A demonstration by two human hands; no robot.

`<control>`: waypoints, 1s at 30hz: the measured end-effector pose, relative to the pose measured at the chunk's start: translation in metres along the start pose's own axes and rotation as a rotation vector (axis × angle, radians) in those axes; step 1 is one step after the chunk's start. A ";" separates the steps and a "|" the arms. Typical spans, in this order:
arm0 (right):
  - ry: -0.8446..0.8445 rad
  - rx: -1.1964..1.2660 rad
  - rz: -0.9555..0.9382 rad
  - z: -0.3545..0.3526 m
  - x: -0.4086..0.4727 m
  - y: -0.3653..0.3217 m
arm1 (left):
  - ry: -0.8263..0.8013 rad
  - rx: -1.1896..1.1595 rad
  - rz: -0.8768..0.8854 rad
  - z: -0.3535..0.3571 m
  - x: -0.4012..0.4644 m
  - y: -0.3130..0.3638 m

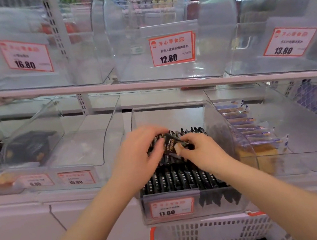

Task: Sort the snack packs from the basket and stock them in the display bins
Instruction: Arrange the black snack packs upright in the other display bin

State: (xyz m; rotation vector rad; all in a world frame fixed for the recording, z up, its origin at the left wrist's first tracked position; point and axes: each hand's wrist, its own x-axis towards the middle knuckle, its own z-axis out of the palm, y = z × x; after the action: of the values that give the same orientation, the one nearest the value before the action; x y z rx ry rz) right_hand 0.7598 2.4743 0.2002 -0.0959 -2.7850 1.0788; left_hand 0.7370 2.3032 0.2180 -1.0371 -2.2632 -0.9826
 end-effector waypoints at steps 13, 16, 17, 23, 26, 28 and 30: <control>0.166 -0.141 0.212 0.076 0.121 -0.015 | -0.026 -0.604 -0.700 0.004 -0.017 -0.062; 0.093 -0.159 0.217 0.087 0.125 -0.017 | -0.035 -0.579 -0.675 0.002 -0.018 -0.064; 0.056 -0.151 0.207 0.088 0.125 -0.019 | -0.041 -0.587 -0.669 0.002 -0.019 -0.065; -0.032 -0.128 0.101 0.090 0.119 -0.022 | -0.038 -0.575 -0.649 0.003 -0.019 -0.064; -0.070 -0.274 -0.009 0.089 0.114 -0.022 | -0.048 -0.546 -0.635 0.003 -0.019 -0.062; -0.172 -0.312 -0.026 0.080 0.110 -0.023 | -0.079 -0.511 -0.646 0.000 -0.018 -0.061; -0.233 -0.331 -0.042 0.066 0.103 -0.026 | -0.078 -0.424 -0.632 -0.004 -0.018 -0.057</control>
State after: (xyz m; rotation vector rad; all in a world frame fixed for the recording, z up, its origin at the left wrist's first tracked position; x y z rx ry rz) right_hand 0.6475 2.4231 0.1812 0.0553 -3.1355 0.6462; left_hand 0.7032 2.2659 0.1854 -0.4965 -2.5681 -1.7603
